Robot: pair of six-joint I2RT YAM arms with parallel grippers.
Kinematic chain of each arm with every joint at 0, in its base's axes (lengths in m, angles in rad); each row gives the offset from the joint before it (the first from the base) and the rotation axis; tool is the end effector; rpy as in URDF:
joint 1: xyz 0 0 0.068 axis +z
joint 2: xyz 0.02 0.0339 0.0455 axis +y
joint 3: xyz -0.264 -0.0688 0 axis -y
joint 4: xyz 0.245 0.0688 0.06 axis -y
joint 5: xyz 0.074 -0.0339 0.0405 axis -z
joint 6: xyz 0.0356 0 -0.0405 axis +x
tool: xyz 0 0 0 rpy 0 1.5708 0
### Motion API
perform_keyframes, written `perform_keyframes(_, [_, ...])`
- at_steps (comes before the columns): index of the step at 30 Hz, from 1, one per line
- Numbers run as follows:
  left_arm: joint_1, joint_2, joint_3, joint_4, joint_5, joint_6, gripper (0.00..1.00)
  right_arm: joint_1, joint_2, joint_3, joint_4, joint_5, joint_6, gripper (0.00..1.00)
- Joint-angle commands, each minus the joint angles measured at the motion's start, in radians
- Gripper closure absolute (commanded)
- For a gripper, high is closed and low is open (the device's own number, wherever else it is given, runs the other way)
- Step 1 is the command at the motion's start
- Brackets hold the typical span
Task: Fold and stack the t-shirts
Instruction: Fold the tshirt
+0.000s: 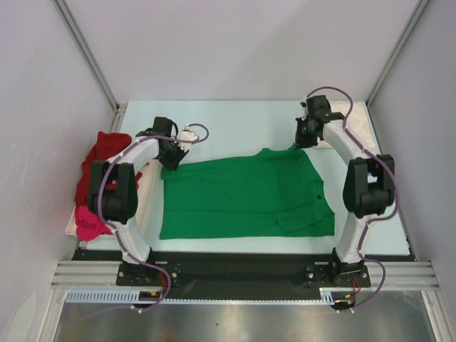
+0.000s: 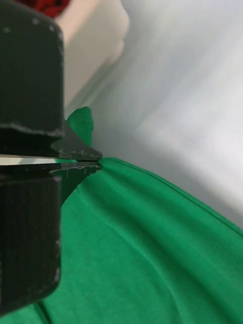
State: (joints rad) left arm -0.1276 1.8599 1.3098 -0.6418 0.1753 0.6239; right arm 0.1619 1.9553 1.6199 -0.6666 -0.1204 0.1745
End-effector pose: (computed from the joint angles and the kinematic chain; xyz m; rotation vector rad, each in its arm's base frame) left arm 0.3720 -0.0540 0.1883 1.0448 2.5231 -0.1040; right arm 0.4227 0.0734 0.2421 -0.0293 2.5869 0.2803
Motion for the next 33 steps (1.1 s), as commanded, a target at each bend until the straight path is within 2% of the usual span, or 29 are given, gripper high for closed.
perform_keyframes(1, [-0.004,-0.135,-0.075,0.040,-0.003,0.043,1.00,0.007,-0.156,-0.127,0.053,0.002,0.022,1.00])
perform_keyframes(11, [-0.055,-0.378,-0.355,0.027,0.027,0.074,1.00,0.001,-0.487,-0.543,0.044,0.096,0.065,1.00])
perform_keyframes(17, [-0.087,-0.409,-0.474,0.042,0.039,0.063,1.00,-0.030,-0.541,-0.719,0.116,0.062,0.114,1.00])
perform_keyframes(25, [-0.089,-0.432,-0.488,0.024,-0.016,0.069,1.00,-0.033,-0.499,-0.739,0.125,0.068,0.138,1.00])
perform_keyframes(33, [-0.089,-0.438,-0.468,0.014,-0.016,0.062,1.00,-0.030,-0.622,-0.747,0.018,0.117,0.151,1.00])
